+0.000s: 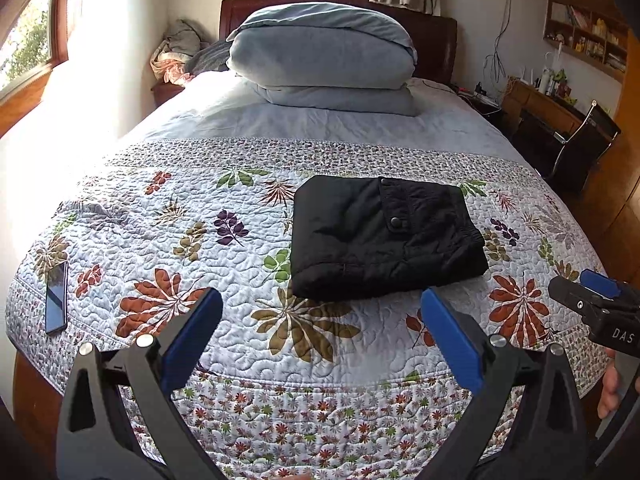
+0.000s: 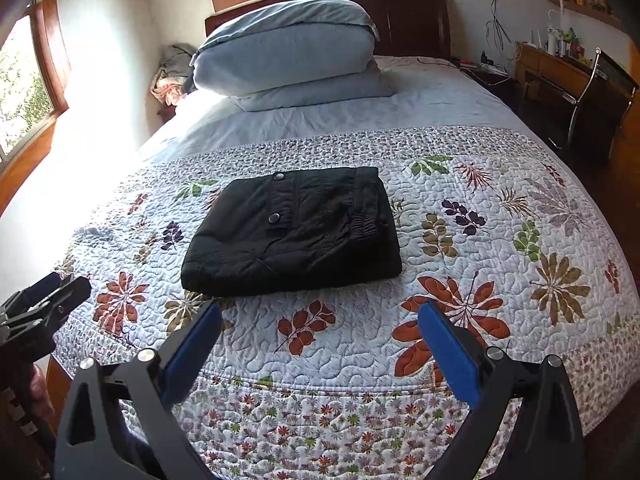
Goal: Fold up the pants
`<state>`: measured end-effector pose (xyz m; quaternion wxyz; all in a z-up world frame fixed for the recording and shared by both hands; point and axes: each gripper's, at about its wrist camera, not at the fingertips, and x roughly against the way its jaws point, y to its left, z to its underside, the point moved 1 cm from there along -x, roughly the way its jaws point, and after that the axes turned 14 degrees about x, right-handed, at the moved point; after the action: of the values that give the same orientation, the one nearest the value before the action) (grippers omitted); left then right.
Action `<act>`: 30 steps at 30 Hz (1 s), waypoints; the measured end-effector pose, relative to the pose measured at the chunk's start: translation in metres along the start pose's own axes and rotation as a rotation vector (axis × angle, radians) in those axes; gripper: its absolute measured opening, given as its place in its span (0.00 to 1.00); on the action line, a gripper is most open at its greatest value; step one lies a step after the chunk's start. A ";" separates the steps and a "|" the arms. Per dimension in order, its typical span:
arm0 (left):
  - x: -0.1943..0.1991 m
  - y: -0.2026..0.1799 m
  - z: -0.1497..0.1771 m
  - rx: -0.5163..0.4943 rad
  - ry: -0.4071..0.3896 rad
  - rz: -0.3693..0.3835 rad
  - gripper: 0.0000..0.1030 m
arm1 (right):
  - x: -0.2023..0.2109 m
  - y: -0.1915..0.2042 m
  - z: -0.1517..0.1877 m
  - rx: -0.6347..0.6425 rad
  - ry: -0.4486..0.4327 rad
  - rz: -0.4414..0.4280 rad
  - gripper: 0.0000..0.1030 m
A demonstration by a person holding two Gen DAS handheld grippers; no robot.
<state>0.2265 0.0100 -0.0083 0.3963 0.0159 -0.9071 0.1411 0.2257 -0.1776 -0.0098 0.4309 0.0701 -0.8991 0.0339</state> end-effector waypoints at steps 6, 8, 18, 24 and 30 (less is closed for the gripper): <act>0.003 -0.007 0.002 -0.020 -0.007 -0.006 0.96 | 0.001 0.001 0.004 -0.013 0.010 0.008 0.96; 0.003 -0.009 0.003 -0.022 -0.008 -0.010 0.96 | 0.000 0.002 0.004 -0.016 0.014 0.005 0.96; -0.012 -0.009 0.011 -0.039 0.024 -0.038 0.96 | -0.007 0.001 0.010 -0.011 0.037 0.018 0.96; -0.016 -0.011 0.018 -0.043 0.049 -0.031 0.96 | -0.006 0.005 0.010 0.004 0.040 0.020 0.96; -0.015 -0.013 0.019 -0.048 0.042 -0.030 0.96 | -0.004 0.005 0.010 0.012 0.040 0.037 0.96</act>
<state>0.2251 -0.0088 -0.0280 0.4177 0.0167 -0.9013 0.1136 0.2198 -0.1738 -0.0196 0.4477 0.0552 -0.8912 0.0484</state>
